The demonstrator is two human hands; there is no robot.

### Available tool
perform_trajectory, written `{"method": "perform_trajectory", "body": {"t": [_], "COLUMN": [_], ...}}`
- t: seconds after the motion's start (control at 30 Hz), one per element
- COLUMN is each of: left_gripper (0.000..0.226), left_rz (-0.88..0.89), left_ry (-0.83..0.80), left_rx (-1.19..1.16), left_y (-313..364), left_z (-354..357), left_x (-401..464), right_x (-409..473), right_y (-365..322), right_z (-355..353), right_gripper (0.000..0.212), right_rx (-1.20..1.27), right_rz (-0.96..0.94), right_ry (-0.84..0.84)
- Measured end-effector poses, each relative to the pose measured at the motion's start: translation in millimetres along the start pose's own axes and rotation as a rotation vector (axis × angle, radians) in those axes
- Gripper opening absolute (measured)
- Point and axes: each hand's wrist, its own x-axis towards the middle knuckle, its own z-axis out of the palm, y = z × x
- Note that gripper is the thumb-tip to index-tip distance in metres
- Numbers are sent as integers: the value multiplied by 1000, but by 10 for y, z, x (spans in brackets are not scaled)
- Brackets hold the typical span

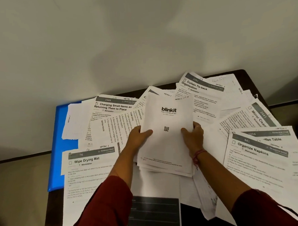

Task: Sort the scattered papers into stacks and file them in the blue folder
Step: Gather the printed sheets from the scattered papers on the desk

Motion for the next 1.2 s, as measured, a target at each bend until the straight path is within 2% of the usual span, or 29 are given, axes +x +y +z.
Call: {"method": "perform_trajectory", "body": {"t": [0.17, 0.23, 0.4, 0.57, 0.73, 0.93, 1.07, 1.2], "left_gripper": [34, 35, 36, 41, 49, 30, 33, 41], "left_rz": [41, 44, 95, 193, 270, 403, 436, 432], "left_ry": [-104, -105, -55, 35, 81, 55, 79, 120], "left_rx": [-52, -81, -114, -162, -135, -184, -172, -184], "left_y": [61, 64, -3, -34, -101, -176, -351, -577], "left_z": [38, 63, 48, -60, -223, -390, -470, -542], "left_x": [-128, -210, -487, -858, -1142, -1485, -1643, -1760], "right_x": [-42, -76, -326, -623, -930, -1346, -1572, -1718], "right_y": [-104, -145, -332, -461, -467, -410, -325, -104], "right_z": [-93, -143, -291, -452, -553, -565, -561, -552], "right_gripper": [60, 52, 27, 30, 26, 29, 32, 38], "right_rx": [112, 109, 159, 237, 297, 357, 366, 365], "right_rz": [11, -24, -129, -239, -338, -481, -530, -526], "right_ry": [-30, -88, -195, -264, -203, -61, -71, -173]}}
